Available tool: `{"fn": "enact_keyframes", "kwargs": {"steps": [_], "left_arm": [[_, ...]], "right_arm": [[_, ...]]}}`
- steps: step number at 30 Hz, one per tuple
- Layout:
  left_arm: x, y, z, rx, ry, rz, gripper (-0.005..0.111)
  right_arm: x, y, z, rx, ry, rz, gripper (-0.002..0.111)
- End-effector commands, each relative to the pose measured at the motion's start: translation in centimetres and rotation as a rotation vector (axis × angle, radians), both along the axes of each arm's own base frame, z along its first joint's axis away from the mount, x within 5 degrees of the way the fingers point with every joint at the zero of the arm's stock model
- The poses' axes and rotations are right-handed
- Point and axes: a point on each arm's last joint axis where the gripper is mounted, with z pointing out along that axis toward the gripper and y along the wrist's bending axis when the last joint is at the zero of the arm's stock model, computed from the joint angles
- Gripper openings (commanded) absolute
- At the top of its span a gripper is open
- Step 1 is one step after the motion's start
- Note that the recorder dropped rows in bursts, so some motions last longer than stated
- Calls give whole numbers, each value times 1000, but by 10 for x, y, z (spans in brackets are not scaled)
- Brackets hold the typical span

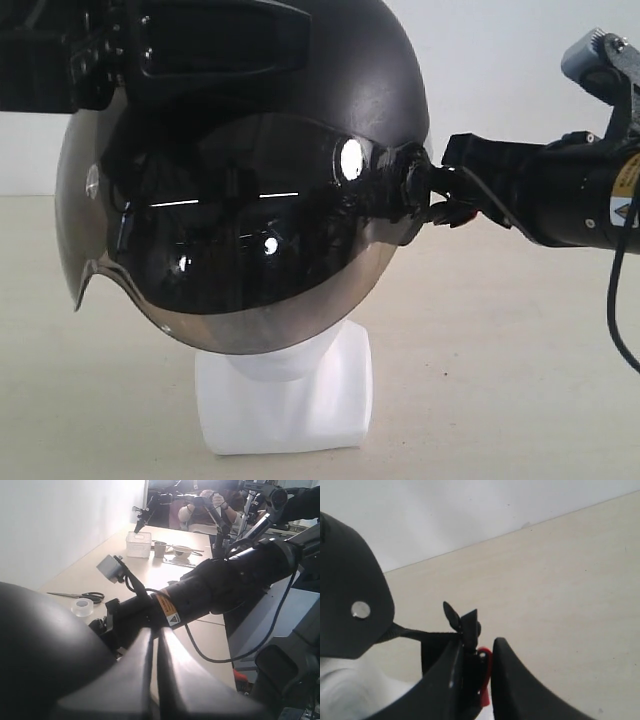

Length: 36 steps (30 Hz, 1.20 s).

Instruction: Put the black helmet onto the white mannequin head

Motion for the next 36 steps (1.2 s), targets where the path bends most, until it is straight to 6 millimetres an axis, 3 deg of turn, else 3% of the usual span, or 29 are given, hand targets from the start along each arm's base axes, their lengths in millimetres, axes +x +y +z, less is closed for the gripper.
{"fn": "enact_keyframes", "kwargs": {"steps": [1,8,12,16,24,31,36], "left_arm": [[-3,0,0,4,10,-10,4],[-5,-1,0,0,28,-26,4],[-5,-1,0,-1,33,-31,4],[-5,-1,0,-1,33,-31,4],[-5,-1,0,-2,37,-30,4],[-13,-12,0,2,35,-59,4],[-14,-14,0,3,35,-62,4]], "right_arm": [[13,-2,-1,-54,22,-24,0],[29,3,-7,-67,40,-23,0],[37,-7,-9,-66,43,-61,0],[39,-14,-10,-81,45,-82,0],[44,-10,-12,-71,30,-63,0],[49,-8,-20,-69,43,-56,0],[53,-7,-15,-68,34,-60,0]]}}
